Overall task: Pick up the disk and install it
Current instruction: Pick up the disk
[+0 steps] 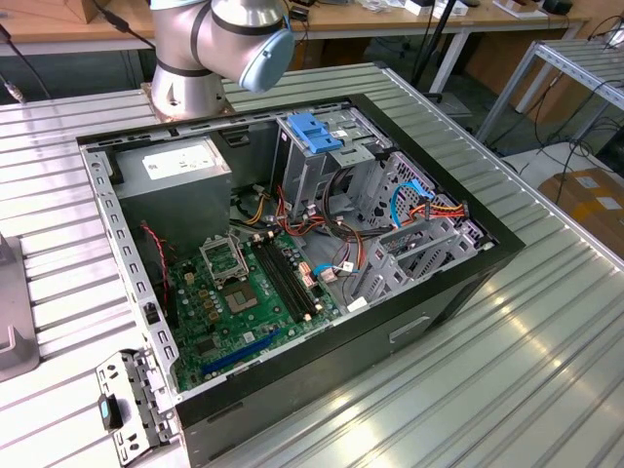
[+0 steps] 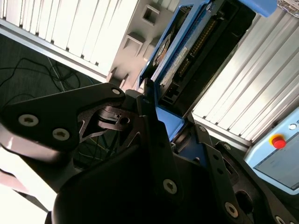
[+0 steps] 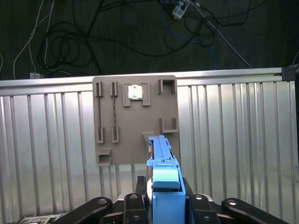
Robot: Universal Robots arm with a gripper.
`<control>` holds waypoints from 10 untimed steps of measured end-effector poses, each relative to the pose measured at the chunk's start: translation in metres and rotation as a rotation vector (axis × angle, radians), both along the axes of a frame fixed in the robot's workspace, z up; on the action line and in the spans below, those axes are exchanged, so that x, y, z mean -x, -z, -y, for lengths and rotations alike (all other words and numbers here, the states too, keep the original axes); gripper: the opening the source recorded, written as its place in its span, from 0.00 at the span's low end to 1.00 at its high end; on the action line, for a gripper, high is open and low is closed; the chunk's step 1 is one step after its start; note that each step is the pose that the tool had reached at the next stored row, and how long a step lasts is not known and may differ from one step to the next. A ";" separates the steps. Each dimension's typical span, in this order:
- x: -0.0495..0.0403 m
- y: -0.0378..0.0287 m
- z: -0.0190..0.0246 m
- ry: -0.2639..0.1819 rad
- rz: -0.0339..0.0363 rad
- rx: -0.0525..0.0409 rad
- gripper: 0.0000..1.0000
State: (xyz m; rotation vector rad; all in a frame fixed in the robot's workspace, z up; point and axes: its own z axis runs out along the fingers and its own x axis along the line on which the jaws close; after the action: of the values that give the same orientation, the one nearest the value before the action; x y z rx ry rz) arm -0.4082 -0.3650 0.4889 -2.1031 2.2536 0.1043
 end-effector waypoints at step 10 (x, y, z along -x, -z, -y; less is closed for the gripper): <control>-0.0067 0.0001 0.0000 0.000 0.0000 0.0000 0.37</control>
State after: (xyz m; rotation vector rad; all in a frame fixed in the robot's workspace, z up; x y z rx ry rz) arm -0.4016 -0.3650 0.4888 -2.1031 2.2535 0.1043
